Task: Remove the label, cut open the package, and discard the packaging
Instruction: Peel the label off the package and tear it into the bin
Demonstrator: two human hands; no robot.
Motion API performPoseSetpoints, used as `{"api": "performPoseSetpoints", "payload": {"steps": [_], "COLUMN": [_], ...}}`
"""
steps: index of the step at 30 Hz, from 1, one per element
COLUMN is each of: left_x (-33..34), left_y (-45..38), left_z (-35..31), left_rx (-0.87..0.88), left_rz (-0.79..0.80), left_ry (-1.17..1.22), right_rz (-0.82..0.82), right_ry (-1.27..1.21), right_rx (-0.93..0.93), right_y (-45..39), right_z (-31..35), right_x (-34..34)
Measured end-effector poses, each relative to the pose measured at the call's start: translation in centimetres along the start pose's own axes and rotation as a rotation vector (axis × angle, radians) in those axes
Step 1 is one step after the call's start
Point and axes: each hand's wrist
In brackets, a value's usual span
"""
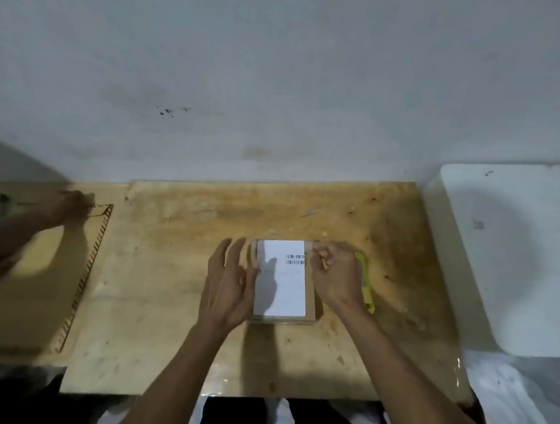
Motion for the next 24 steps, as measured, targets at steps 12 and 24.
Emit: {"api": "performPoseSetpoints", "payload": {"steps": [12,24], "left_x": [7.1,8.6], "left_y": [-1.3,-1.2], "left_z": [2.4,3.1], "left_rx": [0.061,-0.003], "left_rz": [0.004,0.007], "left_ry": [-0.004,0.052], "right_rz": [-0.031,-0.069], "right_ry": [0.093,0.061], "right_rx": [0.098,0.179], "right_y": [-3.1,-3.5], "right_z": [-1.9,-0.7], "right_x": [4.6,5.6]}}
Point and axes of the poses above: each hand's wrist, its own y-axis away from the middle knuckle, its own x-axis out of the palm, z = x × y, and after that the axes turned 5 degrees about x, right-handed
